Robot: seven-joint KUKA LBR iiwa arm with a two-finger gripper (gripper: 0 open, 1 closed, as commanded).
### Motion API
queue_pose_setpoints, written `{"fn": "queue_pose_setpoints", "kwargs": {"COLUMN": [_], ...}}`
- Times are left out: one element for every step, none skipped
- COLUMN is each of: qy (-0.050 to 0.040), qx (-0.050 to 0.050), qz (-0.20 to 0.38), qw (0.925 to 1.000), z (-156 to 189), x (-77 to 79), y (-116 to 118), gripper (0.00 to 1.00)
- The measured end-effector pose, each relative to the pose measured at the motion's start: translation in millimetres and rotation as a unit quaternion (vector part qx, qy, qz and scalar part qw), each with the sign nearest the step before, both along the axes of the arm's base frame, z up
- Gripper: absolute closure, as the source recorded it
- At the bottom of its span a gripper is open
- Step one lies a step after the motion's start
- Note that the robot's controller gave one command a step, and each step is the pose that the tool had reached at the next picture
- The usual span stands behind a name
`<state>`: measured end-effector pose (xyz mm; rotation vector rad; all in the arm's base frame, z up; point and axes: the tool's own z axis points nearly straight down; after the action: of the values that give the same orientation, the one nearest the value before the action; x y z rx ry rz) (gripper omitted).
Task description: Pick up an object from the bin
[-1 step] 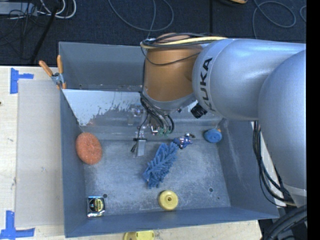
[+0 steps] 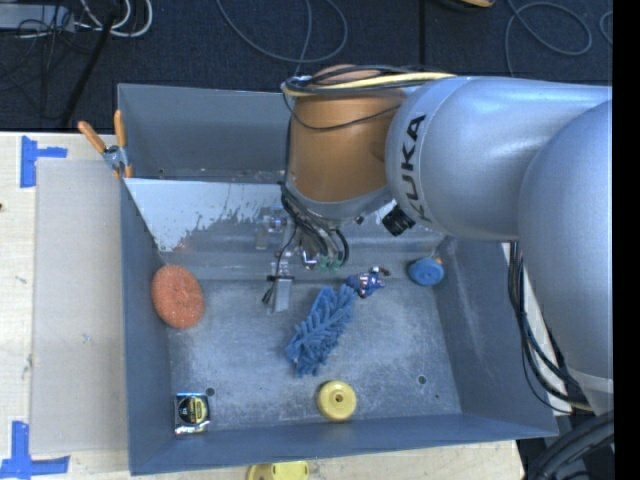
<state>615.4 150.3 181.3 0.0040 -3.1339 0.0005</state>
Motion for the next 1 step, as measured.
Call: {"fn": "queue_pose_setpoints", "kwargs": {"qy": [-0.007], "qx": [0.001], "qz": [0.038], "qw": [0.9992], "z": [-10.3], "x": [-3.0], "y": [0.8], "gripper": [0.0]}}
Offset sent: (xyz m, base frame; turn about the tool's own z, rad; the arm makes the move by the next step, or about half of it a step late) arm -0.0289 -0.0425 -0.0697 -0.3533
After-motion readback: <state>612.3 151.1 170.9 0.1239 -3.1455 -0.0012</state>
